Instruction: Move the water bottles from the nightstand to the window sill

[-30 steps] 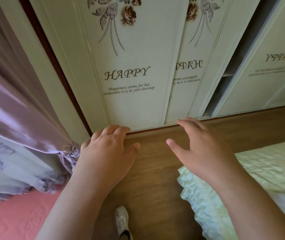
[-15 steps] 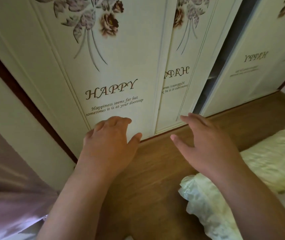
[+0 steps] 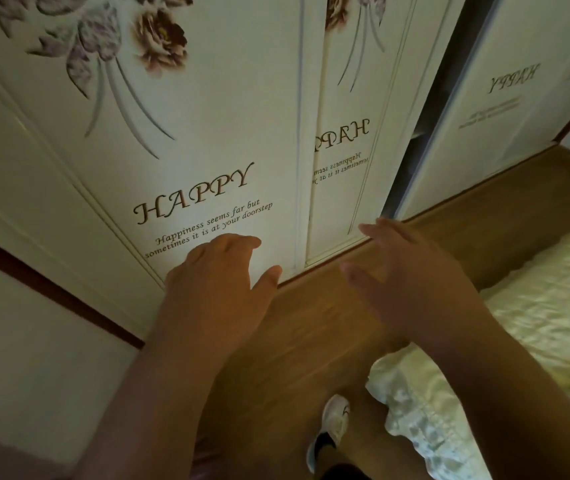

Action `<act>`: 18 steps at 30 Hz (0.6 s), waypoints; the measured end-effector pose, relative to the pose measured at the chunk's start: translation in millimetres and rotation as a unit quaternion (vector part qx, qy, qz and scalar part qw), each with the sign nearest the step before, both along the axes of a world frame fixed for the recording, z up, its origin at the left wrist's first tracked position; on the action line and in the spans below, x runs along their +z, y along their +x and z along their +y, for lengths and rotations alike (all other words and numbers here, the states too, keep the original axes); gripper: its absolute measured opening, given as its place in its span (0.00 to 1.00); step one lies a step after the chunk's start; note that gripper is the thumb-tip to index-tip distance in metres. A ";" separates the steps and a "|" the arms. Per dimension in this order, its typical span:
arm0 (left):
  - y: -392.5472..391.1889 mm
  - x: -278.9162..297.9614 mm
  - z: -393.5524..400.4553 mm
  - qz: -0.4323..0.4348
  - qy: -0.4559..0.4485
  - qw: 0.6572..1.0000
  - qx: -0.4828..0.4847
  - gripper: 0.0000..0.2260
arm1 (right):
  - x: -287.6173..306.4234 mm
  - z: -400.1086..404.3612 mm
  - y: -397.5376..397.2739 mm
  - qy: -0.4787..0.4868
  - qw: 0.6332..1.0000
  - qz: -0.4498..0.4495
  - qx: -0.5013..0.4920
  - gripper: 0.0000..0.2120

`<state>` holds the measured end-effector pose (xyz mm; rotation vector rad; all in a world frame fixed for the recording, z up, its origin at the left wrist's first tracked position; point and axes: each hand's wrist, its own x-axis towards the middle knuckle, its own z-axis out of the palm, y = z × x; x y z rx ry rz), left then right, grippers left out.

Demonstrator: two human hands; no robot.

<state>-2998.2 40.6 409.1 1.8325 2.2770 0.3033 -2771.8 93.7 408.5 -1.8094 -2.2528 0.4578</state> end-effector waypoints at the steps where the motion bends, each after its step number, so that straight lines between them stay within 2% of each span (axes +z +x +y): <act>1: 3.0 1.4 14.3 0.004 -0.003 1.000 -0.002 0.25 | -0.2 15.8 3.3 -0.001 1.000 0.007 -0.004 0.32; 8: 39.2 23.6 120.7 0.044 0.009 0.998 -0.033 0.26 | 11.2 122.3 33.4 0.013 0.999 0.040 -0.016 0.33; 18: 121.1 40.6 237.0 0.016 0.044 0.991 -0.122 0.24 | 32.0 210.1 113.7 0.035 0.995 0.027 -0.092 0.34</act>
